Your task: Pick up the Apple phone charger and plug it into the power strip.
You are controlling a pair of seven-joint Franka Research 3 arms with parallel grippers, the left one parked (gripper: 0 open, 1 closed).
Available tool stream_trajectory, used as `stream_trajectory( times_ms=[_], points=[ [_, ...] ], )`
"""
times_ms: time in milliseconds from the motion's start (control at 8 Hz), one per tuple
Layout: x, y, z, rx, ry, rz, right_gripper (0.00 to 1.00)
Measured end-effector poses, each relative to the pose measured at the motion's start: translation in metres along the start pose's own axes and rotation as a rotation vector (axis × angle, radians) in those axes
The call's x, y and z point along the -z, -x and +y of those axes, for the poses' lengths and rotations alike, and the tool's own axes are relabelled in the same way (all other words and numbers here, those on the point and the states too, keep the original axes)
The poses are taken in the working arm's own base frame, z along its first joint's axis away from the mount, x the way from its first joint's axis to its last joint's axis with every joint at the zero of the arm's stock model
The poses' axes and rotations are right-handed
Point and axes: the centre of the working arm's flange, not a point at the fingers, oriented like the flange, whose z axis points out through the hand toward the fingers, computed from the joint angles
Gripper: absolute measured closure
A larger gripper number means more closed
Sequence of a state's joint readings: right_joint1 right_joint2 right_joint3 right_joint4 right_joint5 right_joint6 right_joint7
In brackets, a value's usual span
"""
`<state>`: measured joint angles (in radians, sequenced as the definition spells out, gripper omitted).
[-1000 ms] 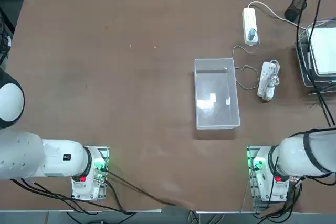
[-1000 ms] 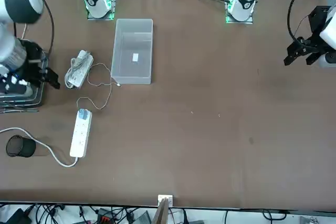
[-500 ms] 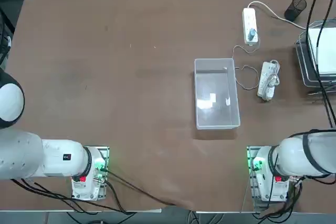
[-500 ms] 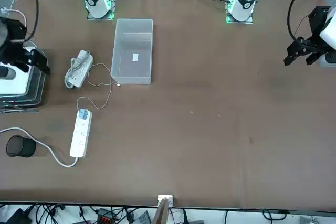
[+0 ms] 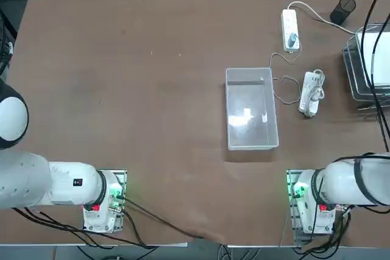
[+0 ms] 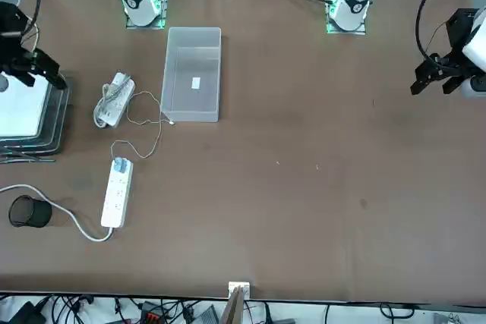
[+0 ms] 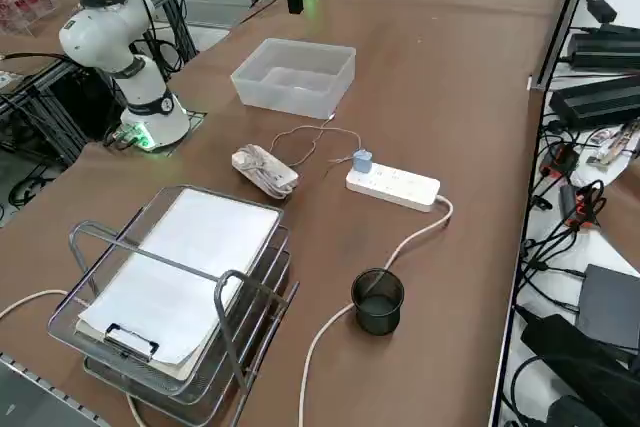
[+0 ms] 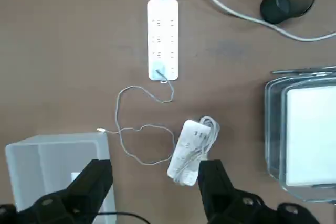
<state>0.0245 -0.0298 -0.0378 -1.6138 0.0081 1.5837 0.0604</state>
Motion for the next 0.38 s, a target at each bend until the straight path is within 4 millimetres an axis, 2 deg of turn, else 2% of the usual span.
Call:
stream_trajectory(
  times_ms=[375],
  points=[
    [0.0024,0.0036,0.0014,-0.004,-0.018,-0.002,0.0]
  ],
)
